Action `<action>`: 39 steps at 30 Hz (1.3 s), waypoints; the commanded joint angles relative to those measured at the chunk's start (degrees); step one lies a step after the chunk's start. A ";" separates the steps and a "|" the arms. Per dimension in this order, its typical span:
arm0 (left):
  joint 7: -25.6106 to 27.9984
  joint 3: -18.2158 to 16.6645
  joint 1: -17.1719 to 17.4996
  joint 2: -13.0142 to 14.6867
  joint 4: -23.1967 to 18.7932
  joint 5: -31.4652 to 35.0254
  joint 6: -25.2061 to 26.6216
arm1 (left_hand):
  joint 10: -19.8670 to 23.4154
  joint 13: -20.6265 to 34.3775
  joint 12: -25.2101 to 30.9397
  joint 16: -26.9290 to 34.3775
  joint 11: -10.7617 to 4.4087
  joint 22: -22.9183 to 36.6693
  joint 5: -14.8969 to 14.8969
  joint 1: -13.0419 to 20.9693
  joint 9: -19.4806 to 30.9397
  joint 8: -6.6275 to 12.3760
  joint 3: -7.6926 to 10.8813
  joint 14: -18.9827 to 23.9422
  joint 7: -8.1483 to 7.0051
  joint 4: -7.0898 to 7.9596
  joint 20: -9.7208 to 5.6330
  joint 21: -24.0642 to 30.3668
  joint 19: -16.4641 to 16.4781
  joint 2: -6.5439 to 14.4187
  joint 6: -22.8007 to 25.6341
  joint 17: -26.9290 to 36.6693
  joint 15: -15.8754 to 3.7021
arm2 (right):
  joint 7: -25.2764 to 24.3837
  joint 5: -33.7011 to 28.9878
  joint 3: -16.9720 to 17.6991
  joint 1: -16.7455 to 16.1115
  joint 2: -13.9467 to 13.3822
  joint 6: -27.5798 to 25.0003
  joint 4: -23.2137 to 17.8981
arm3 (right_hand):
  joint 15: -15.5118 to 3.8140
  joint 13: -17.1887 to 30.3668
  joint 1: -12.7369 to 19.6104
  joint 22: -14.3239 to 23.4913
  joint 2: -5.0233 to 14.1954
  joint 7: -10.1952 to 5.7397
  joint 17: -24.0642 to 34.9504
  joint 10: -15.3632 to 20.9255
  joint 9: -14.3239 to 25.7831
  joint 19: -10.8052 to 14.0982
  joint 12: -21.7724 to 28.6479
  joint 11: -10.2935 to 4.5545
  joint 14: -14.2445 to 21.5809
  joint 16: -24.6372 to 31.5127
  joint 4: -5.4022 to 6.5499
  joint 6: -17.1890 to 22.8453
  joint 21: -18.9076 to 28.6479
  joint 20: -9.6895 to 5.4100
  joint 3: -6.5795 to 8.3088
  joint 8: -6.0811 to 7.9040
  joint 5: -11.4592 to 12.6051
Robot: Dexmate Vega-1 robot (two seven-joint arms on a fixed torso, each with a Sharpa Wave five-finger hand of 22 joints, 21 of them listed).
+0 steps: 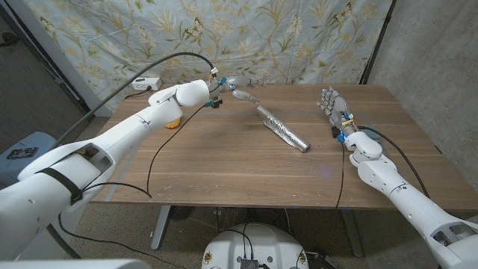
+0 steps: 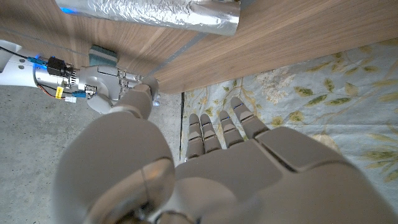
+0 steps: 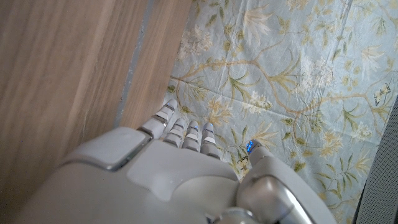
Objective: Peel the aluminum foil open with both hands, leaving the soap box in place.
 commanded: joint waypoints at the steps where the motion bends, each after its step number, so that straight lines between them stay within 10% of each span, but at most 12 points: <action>1: -3.50 1.74 -3.05 -1.23 3.46 3.38 -3.34 | 0.69 0.42 0.63 0.53 -0.07 0.13 -0.28 0.83 0.20 0.30 -0.48 0.82 0.01 -0.04 0.08 0.23 0.51 0.21 0.55 0.11 -0.06 | -0.47 -0.50 -0.35 0.33 0.44 -0.36 -0.11 | -1.60 0.05 0.46 0.10 0.35 0.48 0.09 0.02 0.16 -0.14 -0.11 0.37 -0.31 0.22 -0.07 0.15 0.21 -4.08 0.20 0.06 0.11; 39: -10.50 8.11 -10.65 -5.98 8.27 8.96 -3.76 | 1.09 2.77 2.56 0.09 -0.56 0.17 -2.45 4.34 0.33 0.00 -3.01 1.92 -0.60 -0.87 0.01 0.09 0.63 -1.42 0.93 0.25 -0.74 | 0.06 0.17 0.03 0.78 0.22 -0.79 0.56 | -1.40 0.11 0.60 0.10 0.49 0.54 0.17 -0.14 0.18 -0.47 -0.81 0.46 -0.57 0.23 -0.23 0.09 0.19 -4.12 0.48 0.06 -0.05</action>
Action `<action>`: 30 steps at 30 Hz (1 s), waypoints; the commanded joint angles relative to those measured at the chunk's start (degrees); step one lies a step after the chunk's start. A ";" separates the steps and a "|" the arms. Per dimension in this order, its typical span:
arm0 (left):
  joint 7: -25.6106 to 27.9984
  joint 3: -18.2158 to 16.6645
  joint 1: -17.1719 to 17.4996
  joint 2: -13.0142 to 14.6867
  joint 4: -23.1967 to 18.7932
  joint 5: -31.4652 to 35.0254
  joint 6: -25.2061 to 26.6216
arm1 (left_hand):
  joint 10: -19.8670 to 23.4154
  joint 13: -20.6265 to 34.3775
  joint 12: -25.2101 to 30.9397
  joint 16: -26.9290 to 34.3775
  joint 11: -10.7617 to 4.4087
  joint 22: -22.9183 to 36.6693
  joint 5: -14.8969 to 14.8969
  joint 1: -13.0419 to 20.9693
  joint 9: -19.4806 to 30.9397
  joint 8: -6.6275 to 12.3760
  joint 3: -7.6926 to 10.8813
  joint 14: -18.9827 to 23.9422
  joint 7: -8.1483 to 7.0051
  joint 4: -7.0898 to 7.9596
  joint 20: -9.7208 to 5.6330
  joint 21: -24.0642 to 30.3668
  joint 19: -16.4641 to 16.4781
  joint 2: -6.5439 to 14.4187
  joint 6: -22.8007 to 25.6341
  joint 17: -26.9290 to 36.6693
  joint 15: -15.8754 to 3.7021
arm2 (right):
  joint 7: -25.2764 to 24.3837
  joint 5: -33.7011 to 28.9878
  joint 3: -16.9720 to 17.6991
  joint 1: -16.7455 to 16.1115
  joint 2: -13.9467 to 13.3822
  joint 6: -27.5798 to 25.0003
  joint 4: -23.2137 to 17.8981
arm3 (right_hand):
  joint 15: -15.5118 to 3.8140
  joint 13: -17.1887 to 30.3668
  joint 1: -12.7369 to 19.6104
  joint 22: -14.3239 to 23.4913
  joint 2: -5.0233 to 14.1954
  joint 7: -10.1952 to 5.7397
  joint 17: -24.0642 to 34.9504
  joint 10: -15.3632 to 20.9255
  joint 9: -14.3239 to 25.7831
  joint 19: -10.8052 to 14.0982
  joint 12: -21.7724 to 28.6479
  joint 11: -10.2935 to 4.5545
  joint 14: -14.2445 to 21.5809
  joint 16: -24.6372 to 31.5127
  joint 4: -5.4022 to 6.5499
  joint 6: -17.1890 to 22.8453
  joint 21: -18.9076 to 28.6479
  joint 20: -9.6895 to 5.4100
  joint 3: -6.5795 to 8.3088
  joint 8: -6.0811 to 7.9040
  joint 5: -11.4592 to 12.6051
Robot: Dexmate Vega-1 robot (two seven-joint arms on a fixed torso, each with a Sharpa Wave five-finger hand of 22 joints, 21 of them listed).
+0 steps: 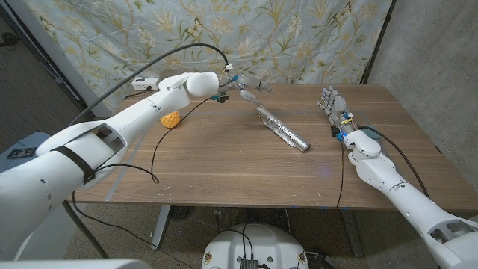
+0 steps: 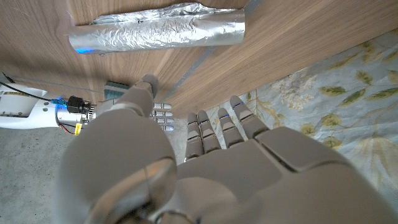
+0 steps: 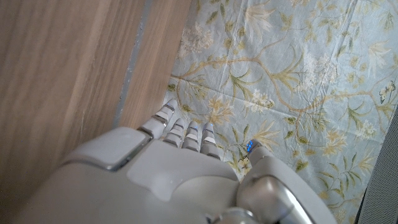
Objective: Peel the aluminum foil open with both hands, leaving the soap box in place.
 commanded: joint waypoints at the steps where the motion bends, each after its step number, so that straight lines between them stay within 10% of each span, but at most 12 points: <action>1: -2.86 2.40 -2.65 -1.66 1.23 2.62 0.96 | -0.57 0.33 -0.05 -0.32 0.05 0.18 -0.49 0.88 0.06 -0.30 -0.55 -0.29 0.11 -0.07 -0.15 -0.15 -0.34 -0.24 -0.43 0.27 0.06 | 0.37 0.17 0.08 0.17 -0.25 -0.22 0.18 | -1.34 0.12 0.61 0.10 0.49 0.57 0.17 -0.26 0.18 -0.27 -0.13 -0.04 -0.61 0.21 -0.05 0.09 0.18 -4.34 0.30 0.07 -0.05; 30: -1.68 8.43 -8.50 -7.34 10.76 7.67 -4.12 | -0.66 1.19 0.58 -0.11 -0.25 0.21 -1.88 3.56 0.14 -0.34 -1.50 0.15 -0.12 0.06 -0.20 -0.01 -0.05 -0.89 -0.66 0.43 -0.49 | -0.90 0.59 0.76 0.32 0.35 0.04 1.56 | -1.05 0.16 0.66 0.10 0.51 0.66 0.24 -0.91 0.20 -0.53 -0.72 -0.12 -0.88 0.22 -0.17 -0.47 0.20 -4.15 0.47 -0.09 -0.21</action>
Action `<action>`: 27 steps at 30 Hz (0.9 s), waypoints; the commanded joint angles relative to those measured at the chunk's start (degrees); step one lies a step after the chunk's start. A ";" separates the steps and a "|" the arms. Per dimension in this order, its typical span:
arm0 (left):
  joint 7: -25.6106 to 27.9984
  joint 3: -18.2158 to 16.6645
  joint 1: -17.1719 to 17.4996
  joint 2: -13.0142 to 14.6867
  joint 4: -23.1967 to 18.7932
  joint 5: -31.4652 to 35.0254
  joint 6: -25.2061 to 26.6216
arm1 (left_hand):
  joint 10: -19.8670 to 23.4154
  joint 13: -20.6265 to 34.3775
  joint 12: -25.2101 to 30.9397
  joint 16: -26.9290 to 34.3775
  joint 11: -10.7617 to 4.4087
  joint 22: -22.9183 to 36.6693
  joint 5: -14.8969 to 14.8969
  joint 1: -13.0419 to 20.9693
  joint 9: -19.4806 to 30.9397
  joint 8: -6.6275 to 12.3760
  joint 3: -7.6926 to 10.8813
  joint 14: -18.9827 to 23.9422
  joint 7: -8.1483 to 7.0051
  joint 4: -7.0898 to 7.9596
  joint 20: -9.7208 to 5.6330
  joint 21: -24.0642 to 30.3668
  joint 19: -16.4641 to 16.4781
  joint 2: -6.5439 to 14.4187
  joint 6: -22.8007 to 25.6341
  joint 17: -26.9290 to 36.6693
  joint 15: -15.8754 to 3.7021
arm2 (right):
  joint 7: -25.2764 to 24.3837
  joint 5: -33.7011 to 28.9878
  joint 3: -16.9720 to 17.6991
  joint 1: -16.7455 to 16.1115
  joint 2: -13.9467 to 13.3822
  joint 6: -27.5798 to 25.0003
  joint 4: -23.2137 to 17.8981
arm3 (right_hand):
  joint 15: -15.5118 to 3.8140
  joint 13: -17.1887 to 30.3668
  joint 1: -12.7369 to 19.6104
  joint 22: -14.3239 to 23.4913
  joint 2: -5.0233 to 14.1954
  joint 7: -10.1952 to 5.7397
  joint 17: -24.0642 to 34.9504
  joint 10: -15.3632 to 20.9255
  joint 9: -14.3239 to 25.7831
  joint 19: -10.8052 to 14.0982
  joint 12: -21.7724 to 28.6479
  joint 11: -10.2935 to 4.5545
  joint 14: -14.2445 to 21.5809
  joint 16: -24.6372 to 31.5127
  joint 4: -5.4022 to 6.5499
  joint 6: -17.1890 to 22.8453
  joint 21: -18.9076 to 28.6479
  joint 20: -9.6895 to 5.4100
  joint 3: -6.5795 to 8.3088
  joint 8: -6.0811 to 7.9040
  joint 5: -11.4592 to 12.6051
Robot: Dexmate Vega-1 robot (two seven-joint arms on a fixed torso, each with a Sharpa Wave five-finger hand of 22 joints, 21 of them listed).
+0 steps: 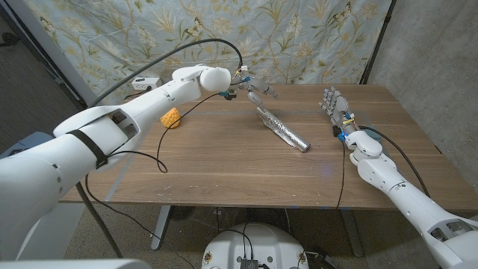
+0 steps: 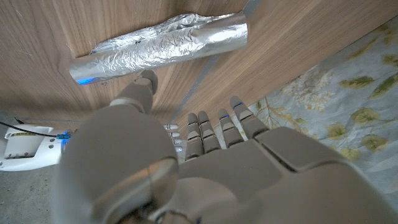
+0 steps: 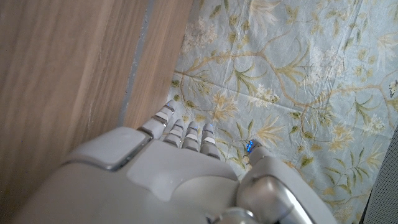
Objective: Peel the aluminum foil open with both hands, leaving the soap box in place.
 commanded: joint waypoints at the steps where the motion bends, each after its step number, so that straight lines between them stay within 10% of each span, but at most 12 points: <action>1: 0.66 2.28 -2.09 -2.12 3.78 1.61 -2.10 | 0.26 0.32 0.80 0.26 -0.33 0.21 -0.17 1.03 0.16 -0.03 -0.15 0.08 -0.12 0.13 -0.04 -0.01 0.17 0.15 -0.19 0.16 -0.49 | -1.12 -0.12 0.24 -0.07 0.12 0.12 0.14 | -1.07 0.17 0.66 0.11 0.50 0.39 0.11 -0.70 0.20 -0.13 -0.03 0.10 -0.29 0.22 -0.12 -0.14 0.20 -3.94 0.42 -0.09 -0.21; 27: 4.70 7.28 -6.16 -6.77 14.37 4.77 -7.76 | 0.87 1.70 2.48 0.45 -0.51 0.22 -0.81 2.12 0.26 0.07 -1.21 0.83 -0.12 0.61 -0.42 0.08 0.50 0.49 0.58 0.44 -1.02 | -2.84 -0.55 0.15 1.04 1.40 0.24 1.82 | -1.06 0.20 0.78 0.11 0.49 0.36 0.13 -0.79 0.23 -0.20 -0.23 0.25 -0.34 0.25 -0.28 -0.50 0.24 -3.97 0.60 -0.14 -0.34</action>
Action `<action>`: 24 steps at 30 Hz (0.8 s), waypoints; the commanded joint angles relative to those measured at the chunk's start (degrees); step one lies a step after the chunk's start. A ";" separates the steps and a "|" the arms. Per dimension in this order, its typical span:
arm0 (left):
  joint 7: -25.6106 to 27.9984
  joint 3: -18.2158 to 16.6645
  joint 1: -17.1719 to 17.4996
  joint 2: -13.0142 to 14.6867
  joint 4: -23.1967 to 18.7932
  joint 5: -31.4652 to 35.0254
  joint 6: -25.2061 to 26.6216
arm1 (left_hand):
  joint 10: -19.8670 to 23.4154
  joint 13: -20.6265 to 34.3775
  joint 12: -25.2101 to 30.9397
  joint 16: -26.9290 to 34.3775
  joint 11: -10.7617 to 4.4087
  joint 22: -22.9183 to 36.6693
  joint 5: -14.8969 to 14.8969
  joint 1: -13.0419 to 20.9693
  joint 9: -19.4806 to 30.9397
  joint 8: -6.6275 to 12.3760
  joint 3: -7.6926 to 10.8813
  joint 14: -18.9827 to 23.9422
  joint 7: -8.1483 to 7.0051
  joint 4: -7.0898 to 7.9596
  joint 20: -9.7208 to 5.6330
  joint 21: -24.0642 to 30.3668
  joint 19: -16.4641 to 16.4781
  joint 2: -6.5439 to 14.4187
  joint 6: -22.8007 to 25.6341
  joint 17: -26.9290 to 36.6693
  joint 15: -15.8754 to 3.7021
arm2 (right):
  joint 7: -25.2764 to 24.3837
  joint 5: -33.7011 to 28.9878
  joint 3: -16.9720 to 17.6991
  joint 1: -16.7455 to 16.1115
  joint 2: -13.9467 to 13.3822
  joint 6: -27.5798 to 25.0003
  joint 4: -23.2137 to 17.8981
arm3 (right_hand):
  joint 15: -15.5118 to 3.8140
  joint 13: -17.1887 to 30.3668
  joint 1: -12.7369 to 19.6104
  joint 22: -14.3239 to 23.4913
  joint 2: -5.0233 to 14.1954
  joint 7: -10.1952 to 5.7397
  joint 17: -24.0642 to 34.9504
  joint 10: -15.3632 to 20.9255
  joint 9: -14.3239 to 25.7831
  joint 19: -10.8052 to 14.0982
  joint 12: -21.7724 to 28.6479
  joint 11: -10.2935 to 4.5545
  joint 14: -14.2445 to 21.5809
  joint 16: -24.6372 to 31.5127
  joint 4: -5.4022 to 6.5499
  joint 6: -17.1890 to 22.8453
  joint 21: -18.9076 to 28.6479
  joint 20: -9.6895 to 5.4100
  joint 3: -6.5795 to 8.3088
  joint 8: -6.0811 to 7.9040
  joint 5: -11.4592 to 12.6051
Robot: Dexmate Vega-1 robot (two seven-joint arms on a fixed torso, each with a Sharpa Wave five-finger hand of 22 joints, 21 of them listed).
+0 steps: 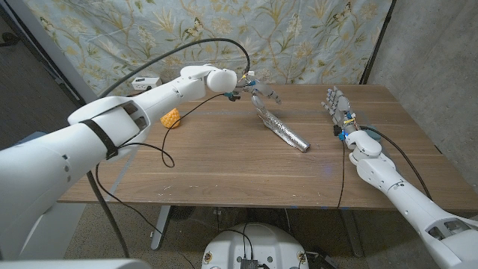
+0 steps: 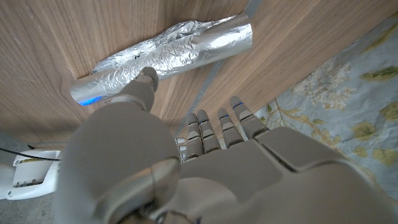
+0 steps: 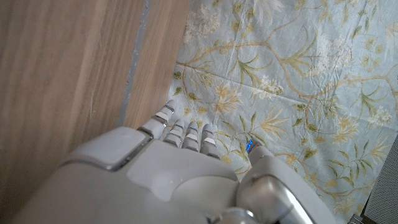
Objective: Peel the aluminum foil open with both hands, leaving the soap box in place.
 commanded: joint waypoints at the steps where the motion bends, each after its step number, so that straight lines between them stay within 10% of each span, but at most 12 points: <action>1: 2.32 2.76 -2.25 -2.56 5.74 1.56 -2.67 | 0.62 0.33 0.50 0.46 -0.12 0.23 -0.19 0.73 0.27 0.07 -0.39 0.23 0.05 0.23 -0.39 0.11 0.45 -0.02 0.42 0.19 -0.40 | -0.85 -0.14 -0.04 0.44 0.56 -0.05 0.82 | -1.05 0.21 0.56 0.11 0.26 0.03 0.14 -0.50 0.23 -0.23 -0.04 -0.04 -0.32 0.26 -0.05 -0.20 0.24 -3.97 0.36 -0.14 0.10; 24: 8.71 7.78 -4.09 -5.80 10.51 5.51 -4.79 | 2.04 1.77 2.67 0.89 -0.63 0.25 -0.36 1.77 0.39 0.43 -1.48 1.88 -0.30 0.34 -0.66 0.42 1.50 0.22 2.17 0.44 -1.20 | -1.77 0.35 1.04 -0.38 0.11 0.36 1.32 | -0.99 0.22 0.61 0.11 0.24 0.08 0.19 -1.27 0.24 -0.52 -0.38 -0.34 -0.52 0.25 -0.17 -0.50 0.21 -4.00 0.50 -0.14 -0.04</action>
